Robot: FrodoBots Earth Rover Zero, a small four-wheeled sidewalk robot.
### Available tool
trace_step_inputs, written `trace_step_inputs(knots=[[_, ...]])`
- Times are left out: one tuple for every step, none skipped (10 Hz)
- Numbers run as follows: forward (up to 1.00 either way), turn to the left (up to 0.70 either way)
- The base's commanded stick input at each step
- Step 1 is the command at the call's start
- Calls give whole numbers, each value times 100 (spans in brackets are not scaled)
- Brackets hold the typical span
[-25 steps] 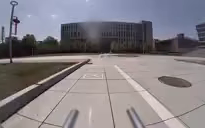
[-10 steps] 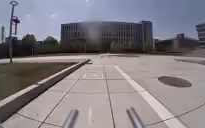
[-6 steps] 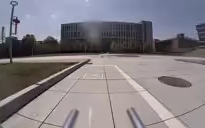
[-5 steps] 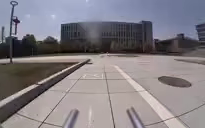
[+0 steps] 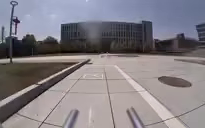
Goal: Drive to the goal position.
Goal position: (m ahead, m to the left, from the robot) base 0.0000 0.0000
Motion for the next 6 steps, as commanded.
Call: trace_step_inputs(knots=[[9,0],[9,0],[9,0],[9,0],[9,0],[9,0]])
